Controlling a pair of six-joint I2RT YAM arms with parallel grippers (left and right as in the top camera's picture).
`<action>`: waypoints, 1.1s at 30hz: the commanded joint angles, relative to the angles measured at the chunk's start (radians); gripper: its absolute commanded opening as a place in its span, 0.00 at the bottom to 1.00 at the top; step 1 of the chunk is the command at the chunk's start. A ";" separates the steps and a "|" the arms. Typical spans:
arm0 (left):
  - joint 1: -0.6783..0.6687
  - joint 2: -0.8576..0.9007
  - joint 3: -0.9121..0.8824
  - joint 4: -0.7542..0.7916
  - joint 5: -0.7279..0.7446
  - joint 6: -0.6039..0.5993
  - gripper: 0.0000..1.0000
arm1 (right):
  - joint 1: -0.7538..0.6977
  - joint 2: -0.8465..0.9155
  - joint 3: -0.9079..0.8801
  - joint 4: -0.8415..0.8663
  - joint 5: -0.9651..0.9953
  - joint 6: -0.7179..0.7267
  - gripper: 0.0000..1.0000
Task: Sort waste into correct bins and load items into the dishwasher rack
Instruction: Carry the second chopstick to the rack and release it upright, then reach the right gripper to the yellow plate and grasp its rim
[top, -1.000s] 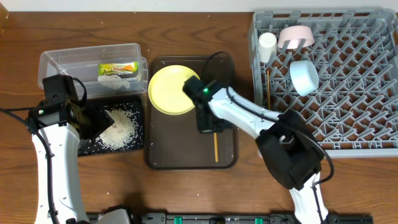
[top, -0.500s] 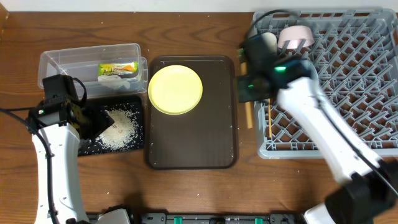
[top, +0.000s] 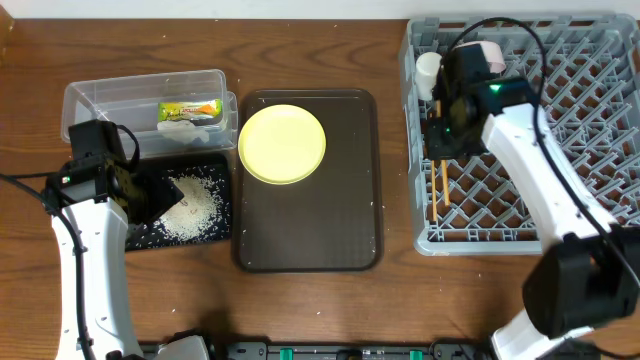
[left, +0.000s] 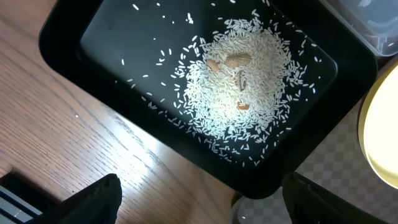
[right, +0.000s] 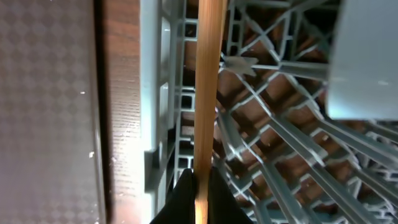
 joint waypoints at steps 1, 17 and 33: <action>0.005 -0.003 -0.010 -0.003 -0.005 -0.009 0.85 | -0.002 0.036 -0.008 0.011 0.003 -0.022 0.06; 0.005 -0.003 -0.010 -0.003 -0.005 -0.009 0.85 | 0.031 -0.032 0.039 0.129 -0.150 -0.022 0.39; 0.005 -0.003 -0.010 -0.003 -0.005 -0.009 0.85 | 0.326 0.163 0.038 0.539 -0.121 0.161 0.58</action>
